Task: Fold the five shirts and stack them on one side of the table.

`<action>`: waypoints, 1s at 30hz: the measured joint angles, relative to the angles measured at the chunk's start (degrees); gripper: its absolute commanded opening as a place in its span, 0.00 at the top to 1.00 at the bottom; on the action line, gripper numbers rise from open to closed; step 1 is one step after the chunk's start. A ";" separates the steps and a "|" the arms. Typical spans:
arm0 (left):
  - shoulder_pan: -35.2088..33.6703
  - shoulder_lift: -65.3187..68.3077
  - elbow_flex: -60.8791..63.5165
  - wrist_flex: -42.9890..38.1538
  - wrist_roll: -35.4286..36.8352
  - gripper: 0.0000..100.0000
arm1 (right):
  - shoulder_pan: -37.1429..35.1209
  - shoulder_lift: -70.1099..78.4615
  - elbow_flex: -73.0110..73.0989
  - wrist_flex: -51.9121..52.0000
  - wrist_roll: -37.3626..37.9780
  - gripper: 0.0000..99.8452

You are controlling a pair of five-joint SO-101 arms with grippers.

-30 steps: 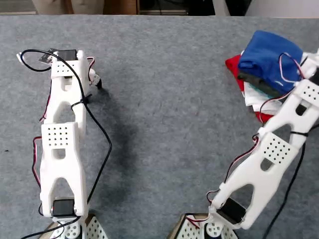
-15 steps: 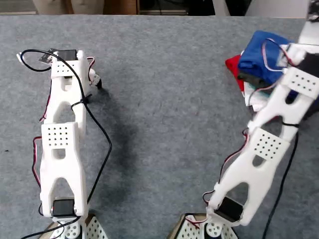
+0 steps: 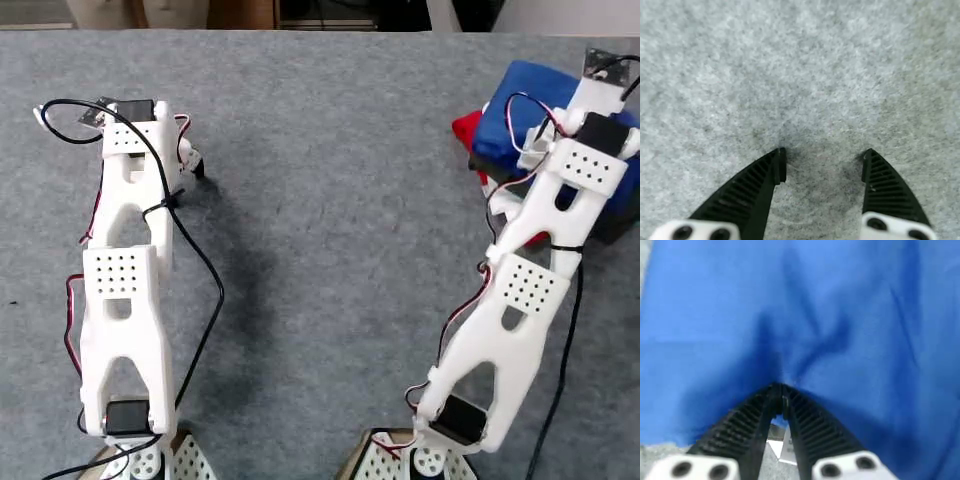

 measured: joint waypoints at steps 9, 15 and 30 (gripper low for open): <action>0.00 0.09 0.00 0.00 0.00 0.75 | 0.00 -11.60 -0.26 1.32 -0.18 0.99; 0.00 0.09 0.00 0.00 0.00 0.75 | 3.34 -13.80 -0.35 0.18 -0.18 0.99; 0.35 0.09 0.00 0.00 -0.62 0.75 | 15.47 2.02 -0.44 -8.62 -0.18 0.99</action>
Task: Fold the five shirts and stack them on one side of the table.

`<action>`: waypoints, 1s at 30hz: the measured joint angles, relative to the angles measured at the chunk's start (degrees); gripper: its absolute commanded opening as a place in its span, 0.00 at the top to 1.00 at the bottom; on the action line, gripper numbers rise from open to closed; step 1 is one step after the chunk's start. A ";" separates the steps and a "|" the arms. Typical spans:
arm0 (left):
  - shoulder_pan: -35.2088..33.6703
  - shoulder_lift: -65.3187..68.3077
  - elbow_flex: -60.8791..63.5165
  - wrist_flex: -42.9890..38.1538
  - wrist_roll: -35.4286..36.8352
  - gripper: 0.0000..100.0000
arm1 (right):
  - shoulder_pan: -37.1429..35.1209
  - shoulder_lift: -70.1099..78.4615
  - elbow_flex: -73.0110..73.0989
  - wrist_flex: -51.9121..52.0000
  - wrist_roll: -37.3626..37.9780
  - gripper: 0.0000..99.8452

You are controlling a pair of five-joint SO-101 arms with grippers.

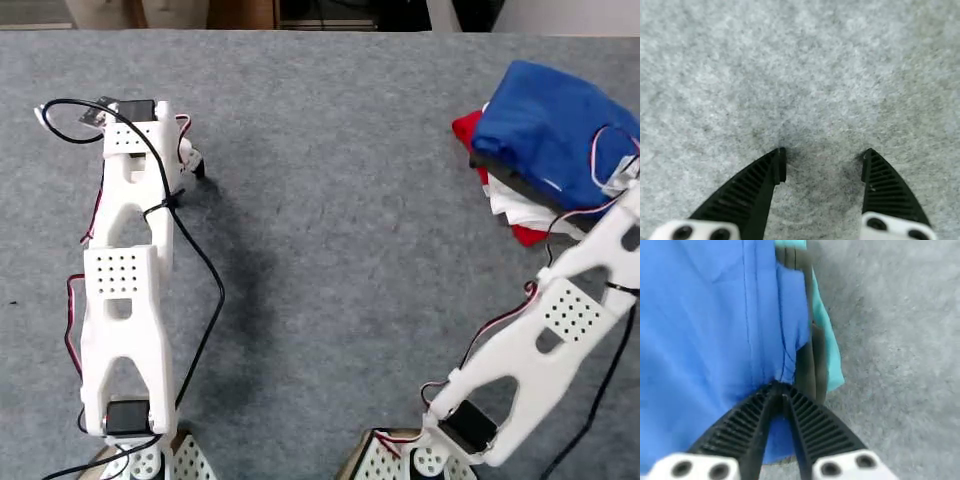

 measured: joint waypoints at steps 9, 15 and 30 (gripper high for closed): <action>0.09 0.00 0.00 0.00 -0.70 0.75 | 2.20 -5.80 0.00 -1.05 0.00 0.99; 0.09 0.00 0.00 0.00 -0.70 0.75 | 1.76 -14.86 0.00 -1.67 0.00 0.99; 0.09 0.00 0.00 -0.18 -0.79 0.75 | -3.25 -3.52 2.46 -13.80 0.00 0.99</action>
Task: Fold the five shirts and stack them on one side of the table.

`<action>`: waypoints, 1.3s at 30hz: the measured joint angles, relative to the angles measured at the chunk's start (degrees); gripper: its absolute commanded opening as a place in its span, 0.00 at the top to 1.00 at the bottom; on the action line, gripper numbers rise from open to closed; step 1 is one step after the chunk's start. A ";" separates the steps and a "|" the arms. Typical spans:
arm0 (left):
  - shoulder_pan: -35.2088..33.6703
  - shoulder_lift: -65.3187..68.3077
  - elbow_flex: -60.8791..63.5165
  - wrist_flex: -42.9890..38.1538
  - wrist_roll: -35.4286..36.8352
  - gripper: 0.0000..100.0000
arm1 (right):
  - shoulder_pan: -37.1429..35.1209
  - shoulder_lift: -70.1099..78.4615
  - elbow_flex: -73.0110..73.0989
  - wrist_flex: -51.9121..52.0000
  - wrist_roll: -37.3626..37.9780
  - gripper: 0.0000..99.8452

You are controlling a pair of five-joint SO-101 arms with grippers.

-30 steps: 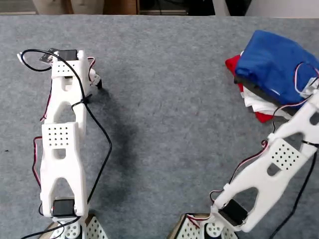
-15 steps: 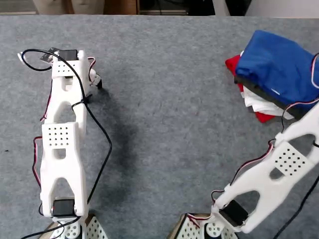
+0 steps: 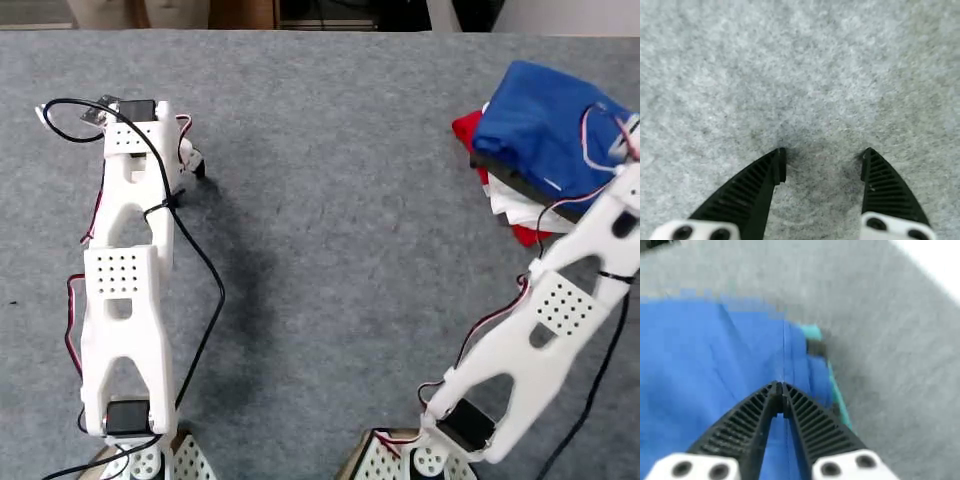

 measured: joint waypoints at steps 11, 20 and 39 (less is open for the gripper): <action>0.09 0.00 0.00 0.00 -0.35 0.75 | 1.14 8.88 -2.64 -2.81 -0.09 0.99; 0.26 0.00 0.00 -0.18 -2.20 0.75 | -0.18 -5.36 -2.64 1.85 0.00 0.99; 4.31 0.18 -2.11 3.34 -19.52 0.98 | -9.49 -30.42 -2.64 24.26 0.00 0.99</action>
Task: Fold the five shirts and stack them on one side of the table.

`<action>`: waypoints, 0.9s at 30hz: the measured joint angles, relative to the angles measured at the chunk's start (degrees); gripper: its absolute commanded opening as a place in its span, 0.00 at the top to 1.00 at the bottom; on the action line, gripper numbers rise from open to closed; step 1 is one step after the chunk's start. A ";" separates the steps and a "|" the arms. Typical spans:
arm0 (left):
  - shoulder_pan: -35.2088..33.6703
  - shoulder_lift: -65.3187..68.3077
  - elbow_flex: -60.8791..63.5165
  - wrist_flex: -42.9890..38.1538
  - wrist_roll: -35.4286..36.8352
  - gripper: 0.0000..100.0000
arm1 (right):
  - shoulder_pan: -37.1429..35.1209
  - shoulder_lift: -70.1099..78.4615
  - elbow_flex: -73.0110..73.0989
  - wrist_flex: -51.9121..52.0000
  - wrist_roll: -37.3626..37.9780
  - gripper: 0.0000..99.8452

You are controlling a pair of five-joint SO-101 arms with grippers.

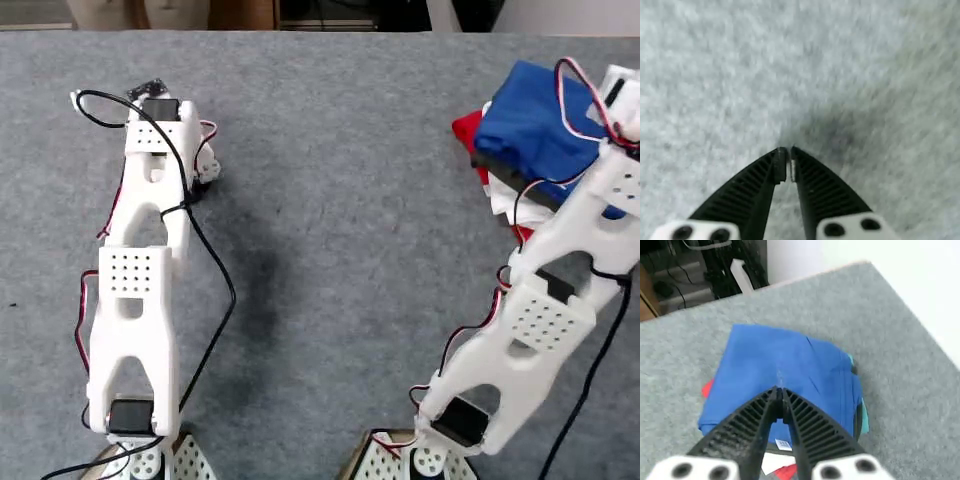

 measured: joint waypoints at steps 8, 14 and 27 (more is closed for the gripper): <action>0.00 0.09 -8.70 5.54 -2.99 0.98 | -1.05 -5.19 0.62 0.00 2.73 1.00; -1.05 -4.75 -9.23 5.54 -6.95 0.98 | -2.55 -13.45 11.69 0.00 3.69 1.00; -2.55 -40.44 19.52 5.63 -15.12 0.98 | -9.14 -45.54 62.15 0.00 3.78 1.00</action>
